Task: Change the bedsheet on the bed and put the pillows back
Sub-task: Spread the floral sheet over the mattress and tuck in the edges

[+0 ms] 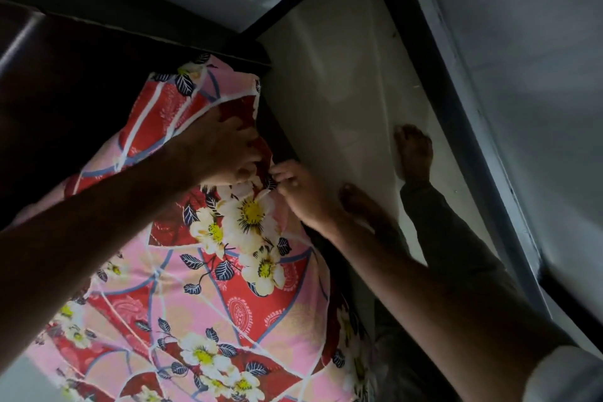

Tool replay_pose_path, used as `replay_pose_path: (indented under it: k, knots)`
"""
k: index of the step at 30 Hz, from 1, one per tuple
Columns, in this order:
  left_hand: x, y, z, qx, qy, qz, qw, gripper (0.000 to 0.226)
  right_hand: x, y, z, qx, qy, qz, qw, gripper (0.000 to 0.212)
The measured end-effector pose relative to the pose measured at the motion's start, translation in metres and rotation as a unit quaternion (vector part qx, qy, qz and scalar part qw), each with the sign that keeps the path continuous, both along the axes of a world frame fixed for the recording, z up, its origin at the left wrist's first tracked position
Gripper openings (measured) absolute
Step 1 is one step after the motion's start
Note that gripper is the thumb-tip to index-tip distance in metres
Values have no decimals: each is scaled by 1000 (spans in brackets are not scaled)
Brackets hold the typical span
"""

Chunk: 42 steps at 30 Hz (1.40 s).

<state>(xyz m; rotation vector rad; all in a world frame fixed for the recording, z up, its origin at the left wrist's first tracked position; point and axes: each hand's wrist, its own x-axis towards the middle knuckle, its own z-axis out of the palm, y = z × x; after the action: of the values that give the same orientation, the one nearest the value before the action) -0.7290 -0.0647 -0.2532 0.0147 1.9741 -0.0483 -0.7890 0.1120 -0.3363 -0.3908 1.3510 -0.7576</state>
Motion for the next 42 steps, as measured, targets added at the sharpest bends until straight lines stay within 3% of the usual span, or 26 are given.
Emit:
replay_pose_path:
  k: [3,6,10,14,18,21,24,27,29,31,34,39,42]
  knots:
    - [9,-5,-10,15,-13,-60,998,52,20,-1,11,6,13,35,999,41]
    - [4,-9,-25,-1,-14,-21,1000,54,28,-13,-3,51,-11,37,998,46]
    - [6,-11,-40,-14,8,-25,1000,53,30,-17,-41,57,-36,75,995,20]
    - [7,-9,-43,-56,-38,-24,997,56,13,-35,-15,62,-93,74,991,25]
    - [8,-8,-52,-68,10,27,997,56,0,-48,-10,85,-136,101,982,8]
    - [10,-11,-59,-74,12,45,996,49,-9,-45,-17,81,-144,111,980,27]
    - [11,-9,-62,-113,-30,-51,992,33,-2,-45,-20,51,-89,178,979,32]
    - [11,-2,-64,-134,-84,-60,986,34,2,-54,-29,35,-53,243,968,41]
    - [14,-2,-70,-149,-54,-48,986,33,-7,-57,-40,27,19,303,953,63]
    - [14,-7,-71,-160,5,4,987,38,-18,-59,-48,44,17,241,969,74]
    - [8,-22,-70,-167,53,74,982,52,-33,-55,-44,85,-21,12,996,50]
    - [2,-31,-57,-113,82,118,983,48,-37,-24,-31,77,-26,70,994,35]
    - [21,-12,-27,-83,229,191,951,41,-41,-28,-29,44,8,67,997,34]
